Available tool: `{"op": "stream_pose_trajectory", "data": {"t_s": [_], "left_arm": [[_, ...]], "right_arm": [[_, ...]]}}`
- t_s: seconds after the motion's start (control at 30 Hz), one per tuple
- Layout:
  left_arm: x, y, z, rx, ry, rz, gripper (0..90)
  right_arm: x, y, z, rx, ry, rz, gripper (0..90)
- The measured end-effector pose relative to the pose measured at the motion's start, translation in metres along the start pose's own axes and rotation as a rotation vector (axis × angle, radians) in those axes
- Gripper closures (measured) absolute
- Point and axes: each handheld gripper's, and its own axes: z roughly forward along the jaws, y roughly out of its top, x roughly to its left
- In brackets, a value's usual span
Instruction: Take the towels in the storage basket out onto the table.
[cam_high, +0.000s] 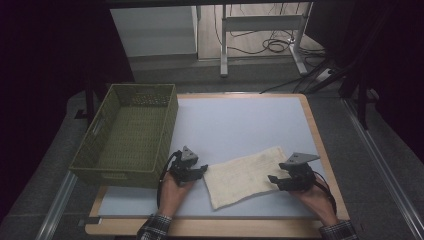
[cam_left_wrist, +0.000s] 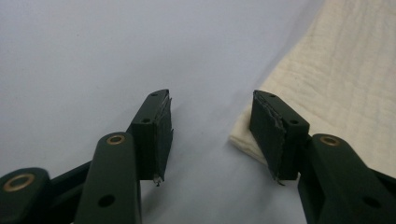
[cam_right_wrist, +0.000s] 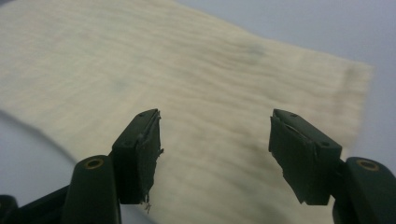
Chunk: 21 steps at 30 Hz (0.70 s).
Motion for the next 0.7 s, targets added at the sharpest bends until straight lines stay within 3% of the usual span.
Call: {"op": "stream_pose_trajectory", "data": {"t_s": [0.13, 0.4, 0.63, 0.7], "left_arm": [[0.0, 0.0, 0.0, -0.001, -0.003, -0.002, 48.6], [0.001, 0.0, 0.0, -0.001, -0.005, -0.004, 48.7], [0.001, 0.0, 0.0, 0.0, -0.006, -0.005, 48.8], [0.001, 0.0, 0.0, -0.001, -0.005, -0.01, 48.8]], "right_arm": [[0.014, 0.002, 0.003, -0.006, 0.05, -0.004, 34.5], [0.048, 0.013, 0.01, -0.013, 0.114, -0.064, 36.2], [0.08, 0.025, 0.031, 0.024, 0.246, -0.075, 50.3], [0.084, 0.027, 0.034, 0.027, 0.258, -0.083, 51.6]]}}
